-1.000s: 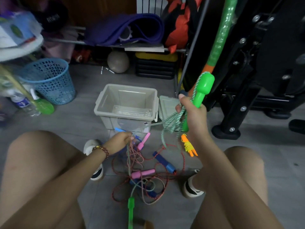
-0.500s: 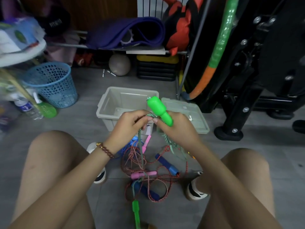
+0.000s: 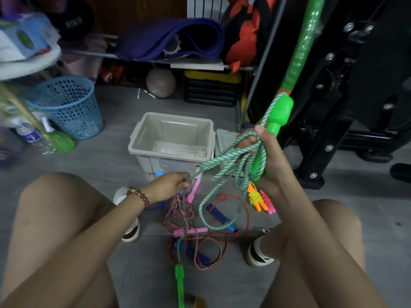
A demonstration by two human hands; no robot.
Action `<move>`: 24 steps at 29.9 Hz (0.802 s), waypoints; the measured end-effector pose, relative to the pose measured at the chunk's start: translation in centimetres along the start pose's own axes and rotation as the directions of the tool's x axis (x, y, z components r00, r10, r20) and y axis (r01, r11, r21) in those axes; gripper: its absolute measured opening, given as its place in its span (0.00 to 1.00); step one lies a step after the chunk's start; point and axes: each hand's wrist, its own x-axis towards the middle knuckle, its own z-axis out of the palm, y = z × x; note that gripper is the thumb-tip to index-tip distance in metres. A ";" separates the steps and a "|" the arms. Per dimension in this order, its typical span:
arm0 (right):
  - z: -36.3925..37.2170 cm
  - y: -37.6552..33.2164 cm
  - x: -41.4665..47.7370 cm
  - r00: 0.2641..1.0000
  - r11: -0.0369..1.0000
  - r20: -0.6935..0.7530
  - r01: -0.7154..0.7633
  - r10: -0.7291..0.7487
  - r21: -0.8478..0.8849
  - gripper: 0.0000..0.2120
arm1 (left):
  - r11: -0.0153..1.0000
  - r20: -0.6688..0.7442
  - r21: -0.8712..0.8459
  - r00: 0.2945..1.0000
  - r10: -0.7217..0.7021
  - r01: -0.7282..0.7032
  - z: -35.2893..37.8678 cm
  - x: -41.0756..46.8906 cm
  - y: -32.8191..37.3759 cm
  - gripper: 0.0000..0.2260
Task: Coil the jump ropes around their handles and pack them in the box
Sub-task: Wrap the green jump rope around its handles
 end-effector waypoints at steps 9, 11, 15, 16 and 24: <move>-3.2 -2.2 1.1 0.864 0.104 -0.065 -0.015 -0.499 -0.994 0.07 | 0.992 -0.552 -0.065 0.832 0.053 -0.106 -3.5 -1.3 2.8 0.07; -3.7 -1.5 1.1 0.883 -0.129 -0.012 -0.082 -0.470 -0.988 0.08 | 0.981 -0.589 -0.073 0.801 0.104 -0.180 -4.0 -1.9 4.3 0.07; -2.3 0.1 1.1 0.945 0.061 0.096 0.121 -0.313 -0.991 0.22 | 0.936 -0.561 -0.088 0.793 0.237 -0.342 -4.3 -2.6 6.9 0.07; -2.1 0.6 1.1 0.958 0.103 0.127 0.157 -0.257 -0.982 0.25 | 0.923 -0.560 -0.095 0.786 0.261 -0.374 -4.3 -2.7 7.3 0.07; -1.1 1.6 0.9 0.919 0.413 0.122 0.284 -0.375 -0.866 0.11 | 0.720 -0.407 -0.497 0.863 0.300 -0.485 -3.9 -1.8 8.0 0.03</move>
